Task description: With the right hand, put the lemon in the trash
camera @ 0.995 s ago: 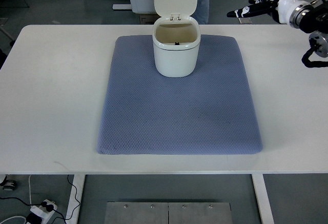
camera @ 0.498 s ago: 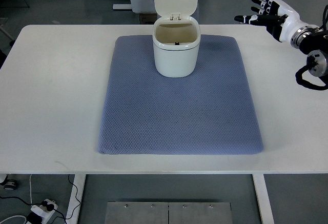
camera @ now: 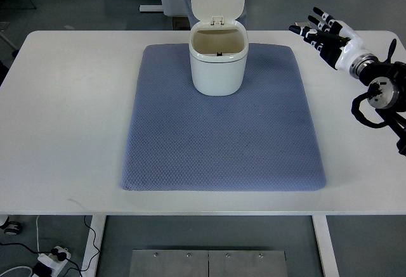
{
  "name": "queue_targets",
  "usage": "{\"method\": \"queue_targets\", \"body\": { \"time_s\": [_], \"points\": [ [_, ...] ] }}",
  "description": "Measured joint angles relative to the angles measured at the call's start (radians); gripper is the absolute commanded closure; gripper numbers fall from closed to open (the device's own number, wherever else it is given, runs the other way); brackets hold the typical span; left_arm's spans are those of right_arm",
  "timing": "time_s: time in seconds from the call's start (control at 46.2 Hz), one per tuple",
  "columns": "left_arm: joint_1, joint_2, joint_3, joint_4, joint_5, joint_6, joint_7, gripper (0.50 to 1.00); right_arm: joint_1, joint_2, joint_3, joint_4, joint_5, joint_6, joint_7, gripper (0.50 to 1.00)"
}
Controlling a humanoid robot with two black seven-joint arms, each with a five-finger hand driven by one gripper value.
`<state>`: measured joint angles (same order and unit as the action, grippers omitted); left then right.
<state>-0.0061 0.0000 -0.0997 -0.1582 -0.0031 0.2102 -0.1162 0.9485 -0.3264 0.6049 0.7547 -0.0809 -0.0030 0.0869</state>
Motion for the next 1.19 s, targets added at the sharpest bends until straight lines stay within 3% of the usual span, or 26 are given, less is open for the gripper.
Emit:
{"method": "queue_targets", "body": {
  "time_s": [0.368, 0.779, 0.995, 1.19],
  "points": [
    [0.000, 0.000, 0.000, 0.000, 0.000, 0.000, 0.000, 0.500, -0.170, 0.160, 0.336, -0.022, -0.001, 0.000, 0.013, 0.500],
    [0.000, 0.000, 0.000, 0.000, 0.000, 0.000, 0.000, 0.500, -0.287, 0.262, 0.640, -0.034, 0.000, 0.005, 0.039, 0.500],
    [0.000, 0.000, 0.000, 0.000, 0.000, 0.000, 0.000, 0.500, -0.305, 0.264, 0.677, -0.030, -0.007, 0.019, 0.039, 0.500],
    [0.000, 0.000, 0.000, 0.000, 0.000, 0.000, 0.000, 0.500, -0.337, 0.256, 0.628, -0.027, -0.143, 0.077, 0.045, 0.500]
  ]
}}
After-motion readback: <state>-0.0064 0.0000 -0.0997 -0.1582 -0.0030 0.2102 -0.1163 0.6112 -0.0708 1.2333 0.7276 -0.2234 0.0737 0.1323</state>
